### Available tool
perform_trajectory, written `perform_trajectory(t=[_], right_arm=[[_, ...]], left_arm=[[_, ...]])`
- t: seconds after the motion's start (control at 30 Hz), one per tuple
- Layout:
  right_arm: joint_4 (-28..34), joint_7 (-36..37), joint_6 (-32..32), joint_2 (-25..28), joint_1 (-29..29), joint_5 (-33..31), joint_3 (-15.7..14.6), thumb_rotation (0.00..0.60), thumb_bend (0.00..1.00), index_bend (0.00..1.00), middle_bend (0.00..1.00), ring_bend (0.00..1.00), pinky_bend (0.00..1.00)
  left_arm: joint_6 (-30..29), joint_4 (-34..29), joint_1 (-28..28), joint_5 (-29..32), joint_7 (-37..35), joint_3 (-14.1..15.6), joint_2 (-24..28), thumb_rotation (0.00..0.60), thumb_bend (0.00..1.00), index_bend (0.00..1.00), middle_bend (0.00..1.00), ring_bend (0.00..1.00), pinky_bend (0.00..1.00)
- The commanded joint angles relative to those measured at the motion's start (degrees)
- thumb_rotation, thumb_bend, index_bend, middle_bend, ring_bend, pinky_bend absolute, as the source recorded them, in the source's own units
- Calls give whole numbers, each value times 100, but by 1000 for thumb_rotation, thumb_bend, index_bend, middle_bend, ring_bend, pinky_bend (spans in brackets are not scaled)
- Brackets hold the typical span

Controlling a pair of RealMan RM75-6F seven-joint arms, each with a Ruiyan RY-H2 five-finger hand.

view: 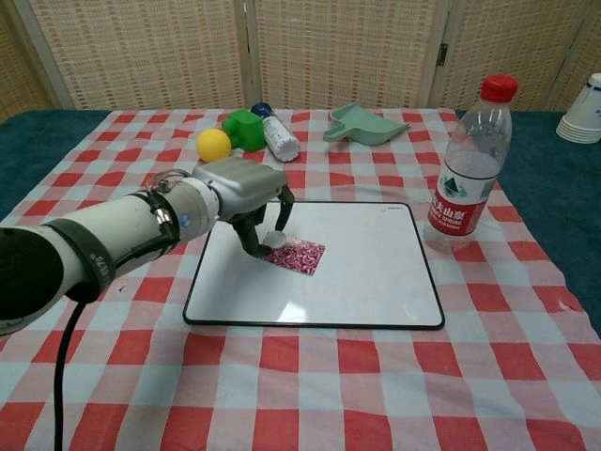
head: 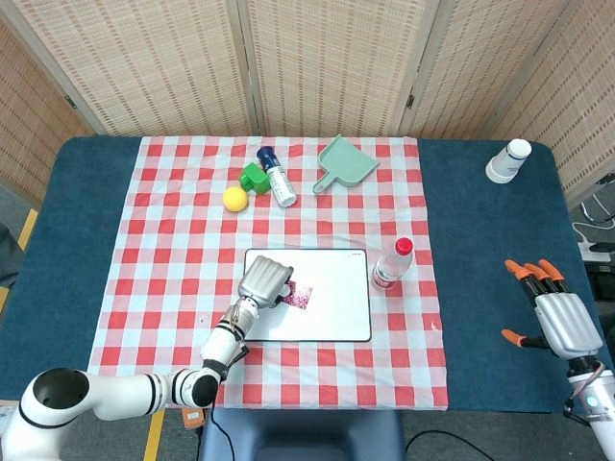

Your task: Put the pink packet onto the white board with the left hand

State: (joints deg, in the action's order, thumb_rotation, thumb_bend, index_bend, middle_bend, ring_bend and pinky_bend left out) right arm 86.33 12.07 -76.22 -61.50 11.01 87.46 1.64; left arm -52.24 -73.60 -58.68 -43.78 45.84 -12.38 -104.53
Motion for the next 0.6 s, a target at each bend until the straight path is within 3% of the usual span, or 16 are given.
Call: perform_trajectory(t=[0.03,0.6], right_arm=[[-2,11,1,3,-1,-3,1,600,27,34,152,57,63],[-5,72,-10,28,-10,1,2,600,27,34,152,57,63]], left_arm=[[-21,33,-29,22,-4,17,-70,600,295,522,1000,1000,1000],[-178,264,-101,-89,-260,-83,-362,600,294,516,1000,1000,1000]])
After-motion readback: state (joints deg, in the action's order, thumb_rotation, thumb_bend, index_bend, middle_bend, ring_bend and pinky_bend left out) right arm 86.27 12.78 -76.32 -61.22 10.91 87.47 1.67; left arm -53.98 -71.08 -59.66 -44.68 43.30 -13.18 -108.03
